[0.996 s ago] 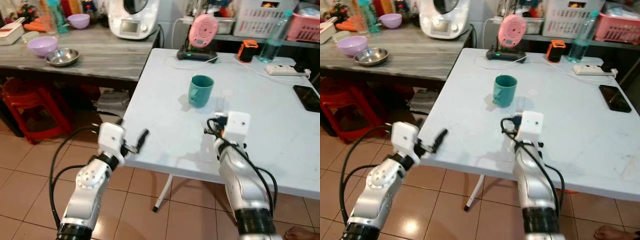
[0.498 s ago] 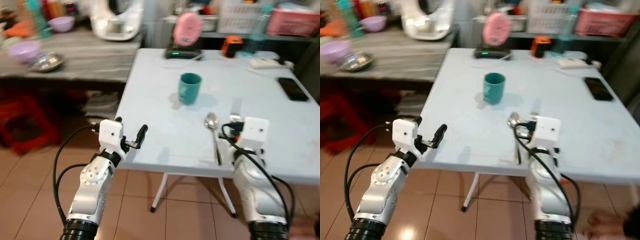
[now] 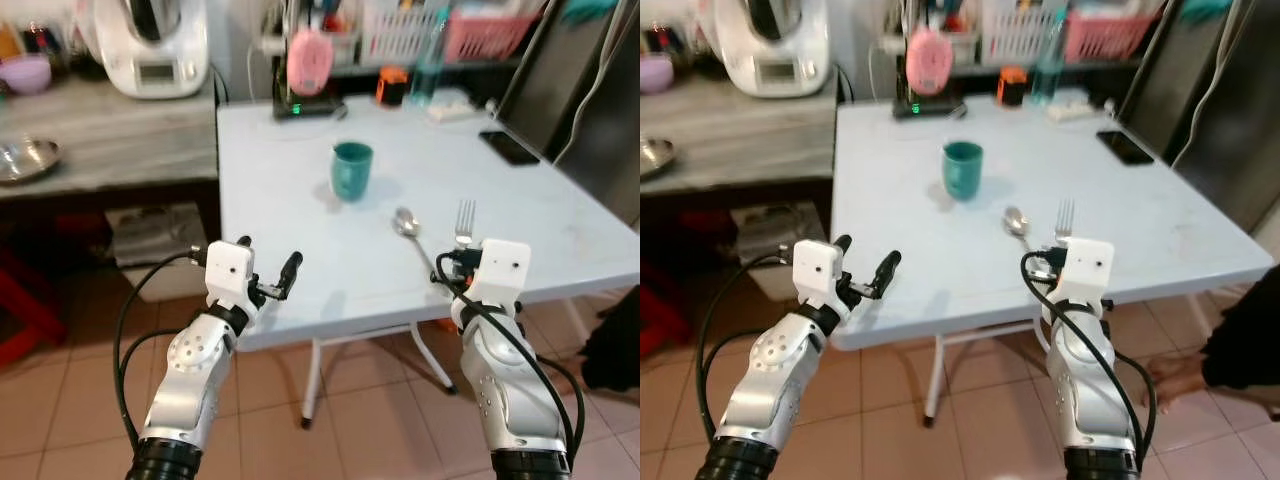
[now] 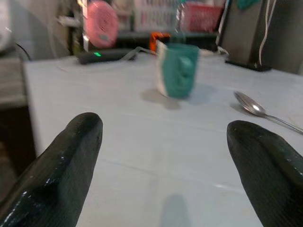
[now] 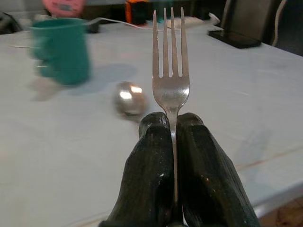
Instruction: Setting the table
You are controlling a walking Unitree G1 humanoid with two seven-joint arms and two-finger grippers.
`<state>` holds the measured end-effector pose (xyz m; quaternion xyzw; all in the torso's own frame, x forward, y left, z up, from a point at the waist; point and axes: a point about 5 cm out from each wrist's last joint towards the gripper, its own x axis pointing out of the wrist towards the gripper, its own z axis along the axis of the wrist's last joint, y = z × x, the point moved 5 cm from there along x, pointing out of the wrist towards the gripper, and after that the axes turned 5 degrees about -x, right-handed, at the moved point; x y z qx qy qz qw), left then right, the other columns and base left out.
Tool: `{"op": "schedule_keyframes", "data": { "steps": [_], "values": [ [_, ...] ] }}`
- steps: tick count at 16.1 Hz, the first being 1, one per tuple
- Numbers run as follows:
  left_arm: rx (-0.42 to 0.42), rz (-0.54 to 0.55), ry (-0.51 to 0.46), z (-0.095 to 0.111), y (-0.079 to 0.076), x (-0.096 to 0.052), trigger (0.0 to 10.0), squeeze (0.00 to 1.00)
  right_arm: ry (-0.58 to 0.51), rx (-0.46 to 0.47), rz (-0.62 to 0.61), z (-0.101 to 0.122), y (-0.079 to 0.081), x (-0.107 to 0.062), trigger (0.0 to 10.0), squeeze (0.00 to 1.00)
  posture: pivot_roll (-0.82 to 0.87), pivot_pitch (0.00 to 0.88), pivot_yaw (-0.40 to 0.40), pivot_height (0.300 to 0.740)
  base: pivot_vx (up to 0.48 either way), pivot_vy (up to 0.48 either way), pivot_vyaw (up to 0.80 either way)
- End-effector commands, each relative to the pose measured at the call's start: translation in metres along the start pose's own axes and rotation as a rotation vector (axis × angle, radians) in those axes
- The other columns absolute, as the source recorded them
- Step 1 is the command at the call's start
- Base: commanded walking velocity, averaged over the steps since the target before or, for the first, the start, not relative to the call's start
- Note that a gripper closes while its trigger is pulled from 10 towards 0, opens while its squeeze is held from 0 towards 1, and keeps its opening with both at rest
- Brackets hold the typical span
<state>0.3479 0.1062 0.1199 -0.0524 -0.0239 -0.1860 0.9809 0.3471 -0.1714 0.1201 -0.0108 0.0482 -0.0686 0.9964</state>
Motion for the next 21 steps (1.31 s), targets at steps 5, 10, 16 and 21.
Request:
{"op": "schedule_keyframes", "data": {
  "steps": [5,10,16,21],
  "values": [
    [0.024,0.037,-0.004,0.0018,0.0111,-0.0023,10.0,0.00,-0.054,-0.014,0.040,0.0131,0.0112,-0.0007,10.0,0.00,-0.04,0.000,-0.010,0.740,0.000,0.450,0.42],
    [0.027,0.045,-0.006,0.0028,0.0120,-0.0016,10.0,0.00,-0.055,-0.009,0.043,0.0131,0.0128,-0.0011,10.0,0.00,-0.04,0.000,-0.009,0.740,0.000,0.452,0.78],
    [0.026,0.047,-0.006,0.0030,0.0117,-0.0005,10.0,0.00,-0.059,-0.008,0.035,0.0143,0.0114,-0.0006,10.0,0.00,-0.04,0.000,-0.009,0.740,0.000,0.453,0.29],
    [0.023,0.024,-0.027,0.0060,0.0067,-0.0002,10.0,0.00,-0.056,0.008,0.021,0.0147,0.0098,0.0000,10.0,0.00,-0.05,0.000,-0.012,0.740,0.000,0.356,0.00]
  ]
}}
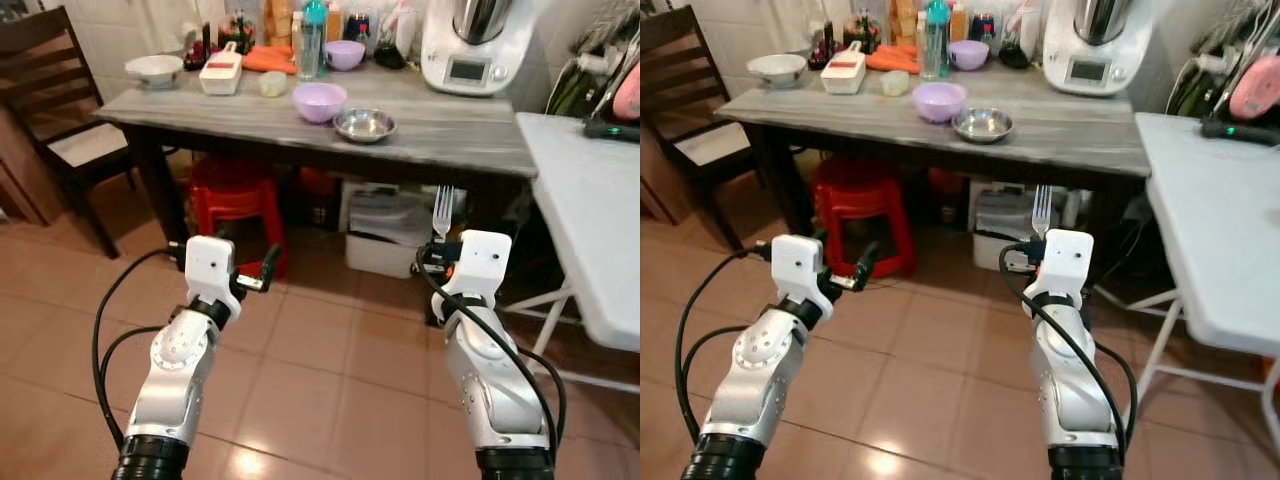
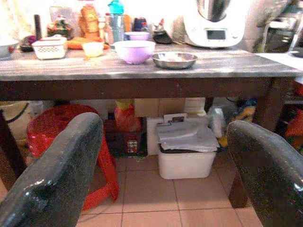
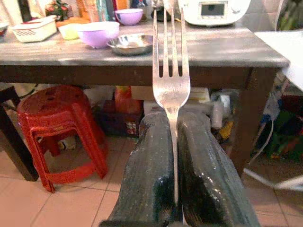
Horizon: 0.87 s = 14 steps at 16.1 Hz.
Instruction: Setting the table
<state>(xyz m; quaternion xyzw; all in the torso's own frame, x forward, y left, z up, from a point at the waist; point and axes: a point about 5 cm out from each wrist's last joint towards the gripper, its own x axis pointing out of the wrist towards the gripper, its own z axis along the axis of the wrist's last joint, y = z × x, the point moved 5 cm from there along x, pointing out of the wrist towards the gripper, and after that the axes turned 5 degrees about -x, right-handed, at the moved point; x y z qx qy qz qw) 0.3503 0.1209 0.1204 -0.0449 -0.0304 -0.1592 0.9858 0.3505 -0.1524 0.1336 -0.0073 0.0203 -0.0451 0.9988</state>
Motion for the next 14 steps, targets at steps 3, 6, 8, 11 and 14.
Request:
{"op": "schedule_keyframes", "data": {
  "steps": [3,6,8,11,14],
  "values": [
    [-0.018,-0.060,-0.020,0.0061,-0.0109,0.0011,10.0,0.00,-0.001,0.000,-0.028,0.0010,-0.0098,0.0001,10.0,0.00,-0.05,0.000,-0.012,0.740,0.000,0.000,0.00],
    [-0.031,-0.069,-0.026,0.0069,-0.0124,0.0010,10.0,0.00,-0.001,0.000,-0.027,0.0009,-0.0100,-0.0002,10.0,0.00,-0.05,0.000,-0.013,0.740,0.289,0.000,0.00],
    [-0.037,-0.076,-0.027,0.0070,-0.0136,0.0009,10.0,0.00,0.002,0.001,-0.027,0.0000,-0.0104,-0.0005,10.0,0.00,-0.05,0.000,-0.012,0.740,0.338,0.000,0.00],
    [-0.041,-0.083,-0.029,0.0074,-0.0145,0.0009,10.0,0.00,0.001,-0.001,-0.022,0.0003,-0.0087,-0.0005,10.0,0.00,-0.05,0.000,-0.012,0.740,0.361,0.000,0.00],
    [-0.043,-0.084,-0.030,0.0074,-0.0150,0.0006,10.0,0.00,0.001,-0.004,-0.018,0.0002,-0.0081,-0.0003,10.0,0.00,-0.05,0.000,-0.012,0.740,0.372,0.000,0.00]
  ]
}}
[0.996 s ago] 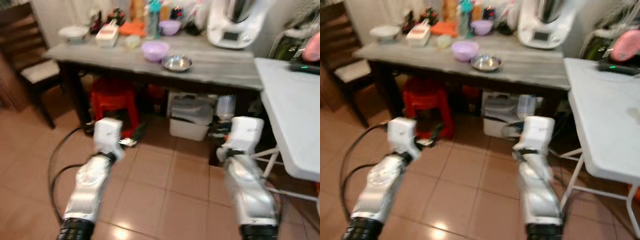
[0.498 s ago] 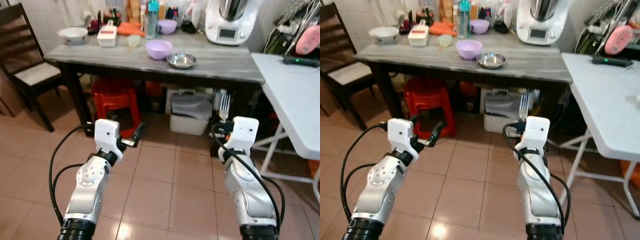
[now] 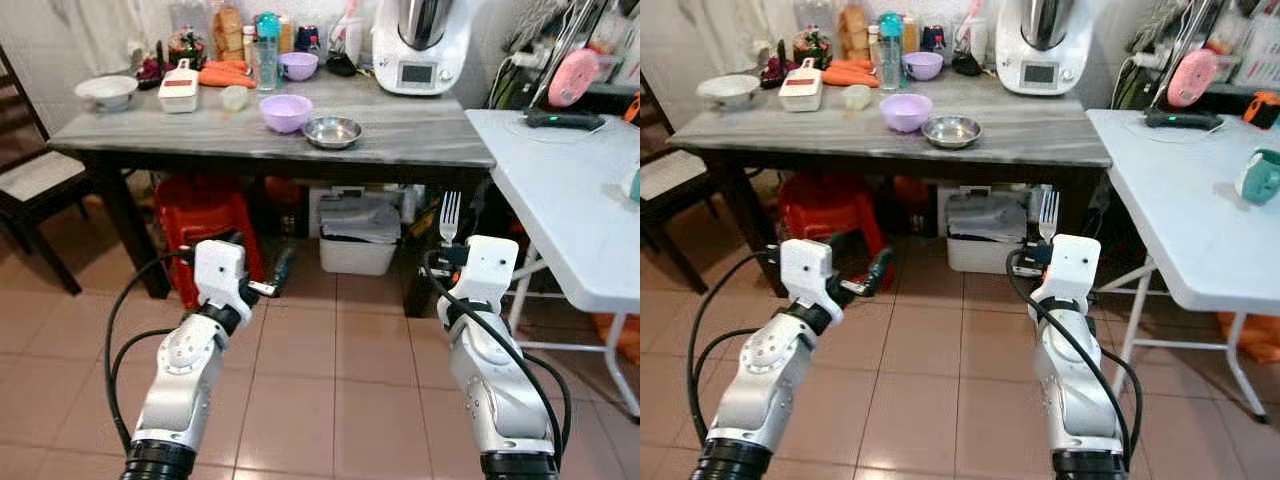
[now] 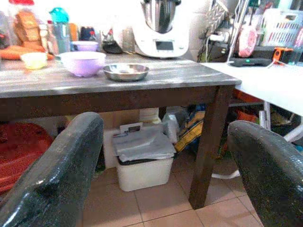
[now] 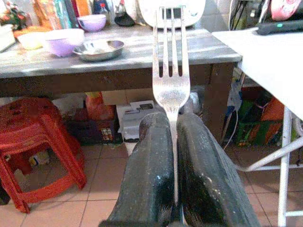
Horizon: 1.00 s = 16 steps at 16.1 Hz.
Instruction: Setting the table
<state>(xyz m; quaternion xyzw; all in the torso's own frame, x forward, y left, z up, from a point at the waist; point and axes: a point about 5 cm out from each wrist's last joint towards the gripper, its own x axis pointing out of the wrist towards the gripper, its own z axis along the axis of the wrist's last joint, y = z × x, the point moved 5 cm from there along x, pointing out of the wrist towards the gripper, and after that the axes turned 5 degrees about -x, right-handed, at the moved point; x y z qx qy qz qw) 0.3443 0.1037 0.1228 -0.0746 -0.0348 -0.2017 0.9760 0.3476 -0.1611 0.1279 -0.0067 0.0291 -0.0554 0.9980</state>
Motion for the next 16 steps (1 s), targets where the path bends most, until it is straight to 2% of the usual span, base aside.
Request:
{"op": "schedule_keyframes", "data": {
  "steps": [1,16],
  "values": [
    [0.018,0.000,-0.015,0.0066,0.0029,0.0006,10.0,0.00,-0.018,-0.005,0.004,0.0061,0.0013,0.0015,10.0,0.00,-0.05,0.000,-0.012,0.740,0.379,0.000,0.00],
    [0.018,-0.015,-0.012,0.0062,-0.0008,0.0012,10.0,0.00,-0.015,-0.005,0.009,0.0049,0.0028,0.0018,10.0,0.00,-0.05,0.000,-0.012,0.740,0.372,0.000,0.00]
  ]
}}
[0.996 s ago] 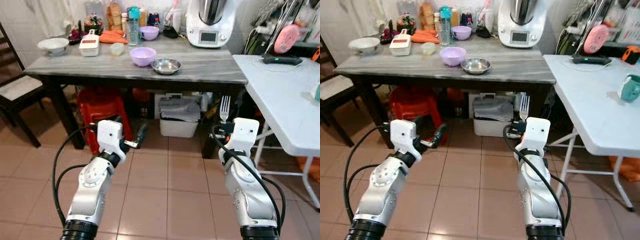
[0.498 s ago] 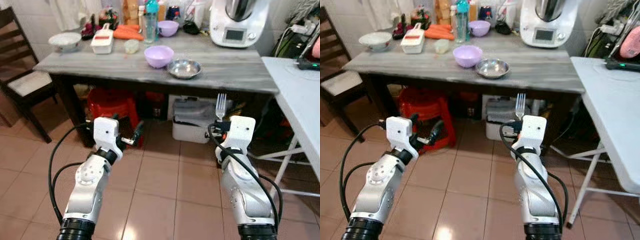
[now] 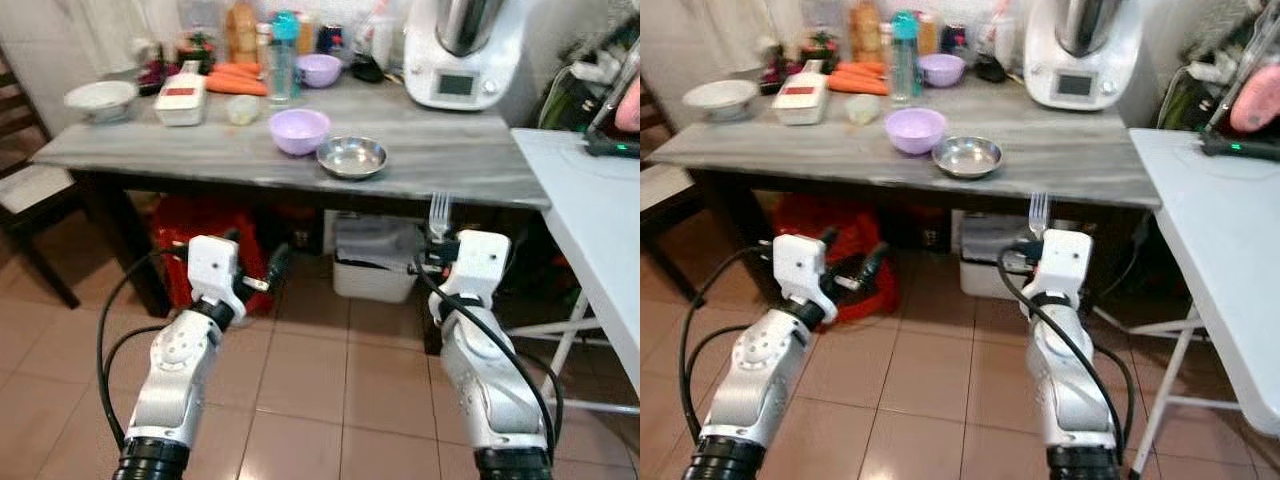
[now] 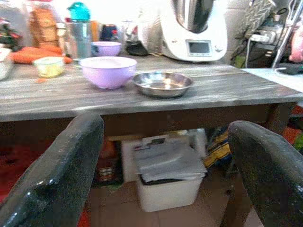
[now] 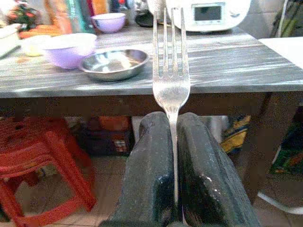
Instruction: Setting the table
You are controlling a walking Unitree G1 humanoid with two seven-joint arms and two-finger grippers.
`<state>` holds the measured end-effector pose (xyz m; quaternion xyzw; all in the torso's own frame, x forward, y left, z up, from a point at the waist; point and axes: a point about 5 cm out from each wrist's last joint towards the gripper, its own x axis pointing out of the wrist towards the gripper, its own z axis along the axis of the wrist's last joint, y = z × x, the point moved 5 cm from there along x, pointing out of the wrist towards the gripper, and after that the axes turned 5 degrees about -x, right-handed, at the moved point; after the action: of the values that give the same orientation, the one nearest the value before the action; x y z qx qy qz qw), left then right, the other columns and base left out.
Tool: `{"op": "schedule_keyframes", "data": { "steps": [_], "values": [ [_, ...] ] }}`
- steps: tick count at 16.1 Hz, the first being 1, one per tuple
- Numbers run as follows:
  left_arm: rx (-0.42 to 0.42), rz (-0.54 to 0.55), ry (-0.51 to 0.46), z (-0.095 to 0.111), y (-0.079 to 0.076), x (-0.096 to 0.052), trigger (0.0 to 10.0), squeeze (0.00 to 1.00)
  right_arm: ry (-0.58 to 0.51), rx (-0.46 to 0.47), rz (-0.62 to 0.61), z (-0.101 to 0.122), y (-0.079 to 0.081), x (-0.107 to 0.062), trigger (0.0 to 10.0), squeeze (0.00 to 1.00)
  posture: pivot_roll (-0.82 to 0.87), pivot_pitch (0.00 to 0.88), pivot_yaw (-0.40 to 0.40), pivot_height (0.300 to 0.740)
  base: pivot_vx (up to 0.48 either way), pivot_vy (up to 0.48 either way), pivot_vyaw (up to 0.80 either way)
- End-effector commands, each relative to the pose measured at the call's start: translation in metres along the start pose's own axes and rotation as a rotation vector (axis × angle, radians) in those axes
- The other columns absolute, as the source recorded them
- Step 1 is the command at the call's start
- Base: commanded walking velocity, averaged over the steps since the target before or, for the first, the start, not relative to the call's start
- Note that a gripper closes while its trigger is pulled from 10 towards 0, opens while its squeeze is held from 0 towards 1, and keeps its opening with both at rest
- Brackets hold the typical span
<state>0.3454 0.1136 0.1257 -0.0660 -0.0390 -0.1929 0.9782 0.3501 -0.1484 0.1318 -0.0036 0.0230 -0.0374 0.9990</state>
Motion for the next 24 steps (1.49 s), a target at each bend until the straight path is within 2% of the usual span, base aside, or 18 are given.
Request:
{"op": "schedule_keyframes", "data": {
  "steps": [1,12,16,18,24],
  "values": [
    [-0.002,-0.031,-0.006,0.002,-0.010,0.004,10.0,0.00,-0.002,-0.011,-0.027,0.001,-0.010,0.001,10.0,0.00,-0.05,0.000,-0.012,0.740,0.379,0.000,0.00],
    [-0.007,-0.037,0.000,0.001,-0.013,0.003,10.0,0.00,-0.013,-0.032,-0.044,0.001,-0.016,-0.004,10.0,0.00,-0.05,0.000,-0.011,0.740,0.375,0.000,-0.04],
    [-0.004,-0.017,0.022,-0.006,-0.007,-0.013,10.0,0.00,-0.028,-0.049,-0.052,-0.002,-0.022,-0.016,10.0,0.00,-0.06,0.000,-0.010,0.740,0.375,0.000,-0.11],
    [-0.007,-0.010,0.024,-0.008,-0.008,-0.016,10.0,0.00,-0.032,-0.072,-0.046,-0.004,-0.023,-0.022,10.0,0.00,-0.05,0.000,-0.010,0.740,0.377,0.000,0.00],
    [-0.012,-0.018,0.025,-0.008,-0.014,-0.013,10.0,0.00,-0.045,-0.093,-0.023,-0.003,-0.020,-0.024,10.0,0.00,-0.06,0.000,-0.007,0.740,0.376,0.000,0.00]
  ]
}}
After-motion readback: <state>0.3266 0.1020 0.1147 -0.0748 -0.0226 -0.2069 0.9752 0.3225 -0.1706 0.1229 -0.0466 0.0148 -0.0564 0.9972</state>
